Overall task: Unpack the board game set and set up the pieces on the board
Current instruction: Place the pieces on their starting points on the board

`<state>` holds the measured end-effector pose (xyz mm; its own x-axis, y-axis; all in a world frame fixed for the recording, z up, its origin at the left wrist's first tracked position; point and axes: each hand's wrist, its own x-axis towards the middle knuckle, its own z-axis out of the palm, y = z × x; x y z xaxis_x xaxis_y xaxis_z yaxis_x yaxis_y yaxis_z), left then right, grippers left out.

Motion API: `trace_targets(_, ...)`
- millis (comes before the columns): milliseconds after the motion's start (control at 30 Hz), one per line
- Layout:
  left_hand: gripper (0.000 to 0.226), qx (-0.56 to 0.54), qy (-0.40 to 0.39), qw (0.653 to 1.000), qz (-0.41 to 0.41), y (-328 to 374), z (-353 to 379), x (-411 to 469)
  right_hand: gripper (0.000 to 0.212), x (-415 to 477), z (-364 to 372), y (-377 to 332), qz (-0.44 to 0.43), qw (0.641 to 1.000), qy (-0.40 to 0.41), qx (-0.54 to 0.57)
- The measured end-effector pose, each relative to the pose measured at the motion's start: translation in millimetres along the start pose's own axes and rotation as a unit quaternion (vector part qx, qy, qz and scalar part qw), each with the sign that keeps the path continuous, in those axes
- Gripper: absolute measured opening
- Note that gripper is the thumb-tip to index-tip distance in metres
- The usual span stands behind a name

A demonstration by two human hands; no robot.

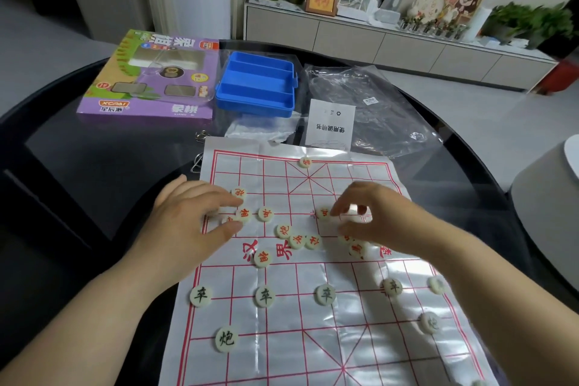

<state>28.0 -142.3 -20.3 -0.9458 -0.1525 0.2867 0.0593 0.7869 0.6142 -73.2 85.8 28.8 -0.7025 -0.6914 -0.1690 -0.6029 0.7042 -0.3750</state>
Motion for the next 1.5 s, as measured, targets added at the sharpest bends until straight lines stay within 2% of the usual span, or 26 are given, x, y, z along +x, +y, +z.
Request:
trace_targets(133, 0.020, 0.031, -0.012, 0.999, 0.004, 7, 1, -2, 0.029, -13, 16, -4, -0.006, 1.000, 0.016, -0.025)
trace_targets(367, 0.026, 0.060, -0.046, 0.997, -0.012, 18, -3, -18, 0.037, -7, 30, -14, -0.025, 0.996, 0.036, -0.081)
trace_targets(600, 0.037, 0.140, -0.115, 0.983, 0.015, 38, 1, -10, 0.032, -3, 36, -15, -0.026, 0.994, 0.046, -0.096)
trace_targets(767, 0.042, 0.194, -0.163, 0.967, 0.030, 41, 5, 0, 0.029, -7, 27, -6, -0.011, 0.995, 0.085, -0.054)
trace_targets(1000, 0.029, 0.215, -0.179, 0.957, 0.075, 39, 12, 2, 0.022, 23, 1, 22, 0.069, 0.986, 0.144, 0.037)
trace_targets(1133, 0.029, 0.207, -0.165, 0.962, 0.073, 33, 15, 5, 0.024, 59, -7, 37, 0.097, 0.984, 0.139, 0.056)
trace_targets(1267, 0.030, 0.187, -0.159, 0.967, 0.071, 28, 15, 9, 0.025, 82, -1, 44, 0.087, 0.988, 0.117, 0.040)
trace_targets(1500, 0.033, 0.179, -0.176, 0.966, 0.065, 26, 14, 13, 0.031, 84, 1, 51, 0.079, 0.985, 0.106, 0.110)
